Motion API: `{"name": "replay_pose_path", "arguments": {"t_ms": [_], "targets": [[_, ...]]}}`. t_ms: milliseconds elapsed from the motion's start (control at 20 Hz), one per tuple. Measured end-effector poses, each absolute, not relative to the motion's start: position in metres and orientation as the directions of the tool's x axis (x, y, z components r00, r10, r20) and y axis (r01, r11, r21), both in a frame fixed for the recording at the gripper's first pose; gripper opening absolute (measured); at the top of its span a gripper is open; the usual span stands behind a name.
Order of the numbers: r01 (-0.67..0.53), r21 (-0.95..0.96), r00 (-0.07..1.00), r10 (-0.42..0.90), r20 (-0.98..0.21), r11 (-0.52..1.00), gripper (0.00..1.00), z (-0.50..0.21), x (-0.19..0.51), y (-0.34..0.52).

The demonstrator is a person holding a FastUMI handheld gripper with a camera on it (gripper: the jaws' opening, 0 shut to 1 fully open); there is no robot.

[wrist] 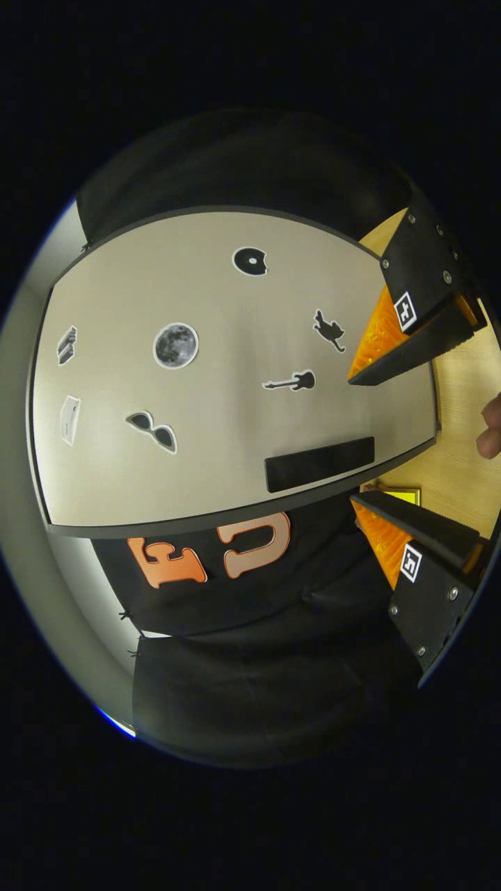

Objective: Open the shoe cabinet door, grab the shoes and put them into the shoe cabinet, then close the shoe cabinet door.

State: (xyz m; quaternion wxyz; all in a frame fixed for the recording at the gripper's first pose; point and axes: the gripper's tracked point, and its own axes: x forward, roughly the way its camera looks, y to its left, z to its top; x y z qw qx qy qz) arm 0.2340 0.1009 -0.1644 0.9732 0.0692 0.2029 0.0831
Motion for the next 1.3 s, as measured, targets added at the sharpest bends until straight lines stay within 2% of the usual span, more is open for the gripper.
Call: {"name": "replay_pose_path", "arguments": {"t_ms": [350, 800, 1300], "targets": [[-0.082, 0.072, 0.92, 0.103, -0.378, 0.994, 0.95, -0.138, 0.166, 0.067], [-0.037, 0.109, 0.967, 0.063, -0.247, 0.993, 0.95, -0.061, 0.096, -0.005], [0.002, 0.09, 0.983, 0.014, -0.181, 0.996, 0.95, -0.028, 0.012, -0.089]]}}
